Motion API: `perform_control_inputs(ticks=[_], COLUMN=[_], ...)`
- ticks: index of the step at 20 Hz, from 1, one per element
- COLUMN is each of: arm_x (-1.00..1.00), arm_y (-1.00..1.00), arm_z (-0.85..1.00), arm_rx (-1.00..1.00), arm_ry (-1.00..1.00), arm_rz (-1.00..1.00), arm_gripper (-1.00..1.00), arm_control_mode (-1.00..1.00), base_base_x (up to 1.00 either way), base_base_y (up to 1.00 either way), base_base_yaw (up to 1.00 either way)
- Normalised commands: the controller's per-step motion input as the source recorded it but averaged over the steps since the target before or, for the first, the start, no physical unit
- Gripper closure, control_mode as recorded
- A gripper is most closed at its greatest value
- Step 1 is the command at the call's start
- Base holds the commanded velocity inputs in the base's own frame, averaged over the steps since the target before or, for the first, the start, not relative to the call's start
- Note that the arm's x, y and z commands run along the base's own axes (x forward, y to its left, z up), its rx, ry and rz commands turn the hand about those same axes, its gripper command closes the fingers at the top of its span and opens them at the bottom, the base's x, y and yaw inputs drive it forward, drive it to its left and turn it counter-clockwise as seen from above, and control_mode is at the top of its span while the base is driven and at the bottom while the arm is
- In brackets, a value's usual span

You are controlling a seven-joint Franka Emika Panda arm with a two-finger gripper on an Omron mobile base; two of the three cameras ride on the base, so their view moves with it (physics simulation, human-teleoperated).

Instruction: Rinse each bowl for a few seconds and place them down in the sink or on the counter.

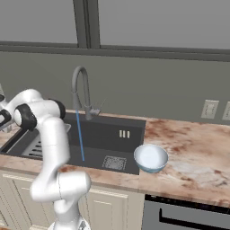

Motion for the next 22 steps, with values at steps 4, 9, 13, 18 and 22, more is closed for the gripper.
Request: perform_control_inputs(ticks=[4, 9, 13, 18, 22], arm_x=[0.22, 0.19, 0.19, 0.19, 0.14], arm_y=[0.17, 0.16, 0.16, 0.17, 0.14], arm_z=[-0.17, -0.17, -0.18, -0.17, -0.13], arm_rx=[0.00, 0.00, 0.00, 0.00, 0.00], arm_ry=[0.00, 0.00, 0.00, 0.00, 0.00], arm_rz=[0.00, 0.01, 0.01, 0.01, 0.01], arm_gripper=[-1.00, -1.00, -1.00, 1.00, 1.00], arm_control_mode=[-1.00, -1.00, -1.00, -1.00, -1.00], base_base_x=[0.00, 0.00, 0.00, 0.00, 0.00], base_base_y=[0.00, 0.00, 0.00, 0.00, 0.00], base_base_yaw=[0.00, 0.00, 0.00, 0.00, 0.00])
